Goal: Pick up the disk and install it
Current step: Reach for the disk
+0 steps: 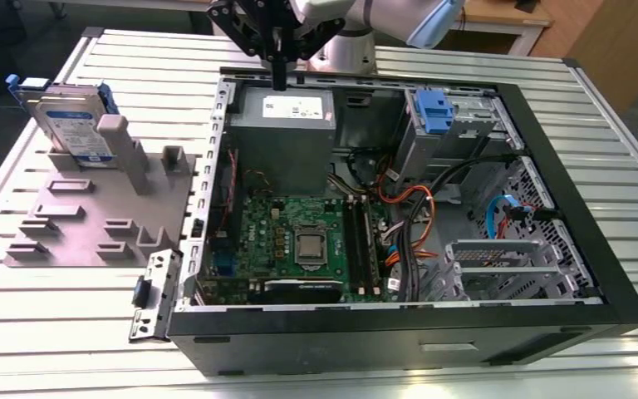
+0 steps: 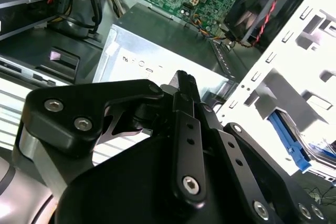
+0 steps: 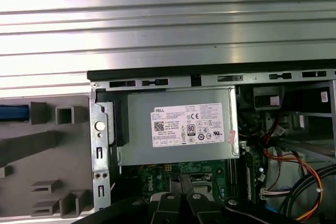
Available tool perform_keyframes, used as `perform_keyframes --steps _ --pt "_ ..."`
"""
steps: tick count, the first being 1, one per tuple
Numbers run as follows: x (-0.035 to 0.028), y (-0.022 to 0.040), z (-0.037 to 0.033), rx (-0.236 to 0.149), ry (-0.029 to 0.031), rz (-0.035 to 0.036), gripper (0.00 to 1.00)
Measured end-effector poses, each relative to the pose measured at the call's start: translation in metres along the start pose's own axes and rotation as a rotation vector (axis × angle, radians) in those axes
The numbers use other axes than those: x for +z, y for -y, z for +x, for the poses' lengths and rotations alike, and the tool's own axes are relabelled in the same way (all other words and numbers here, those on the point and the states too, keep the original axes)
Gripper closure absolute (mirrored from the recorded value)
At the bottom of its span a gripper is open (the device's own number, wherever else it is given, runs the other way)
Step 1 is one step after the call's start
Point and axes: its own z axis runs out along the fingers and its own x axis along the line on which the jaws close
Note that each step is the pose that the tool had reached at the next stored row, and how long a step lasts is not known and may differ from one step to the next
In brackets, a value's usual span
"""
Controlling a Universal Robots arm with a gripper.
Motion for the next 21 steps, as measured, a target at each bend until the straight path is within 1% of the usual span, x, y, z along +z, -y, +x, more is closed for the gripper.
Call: perform_keyframes --steps 7,21 --pt "-0.0001 0.0001 0.0011 0.000 -0.0001 0.0001 0.89" --pt "-0.0003 0.0008 0.0098 0.000 -0.0001 0.0001 0.89"
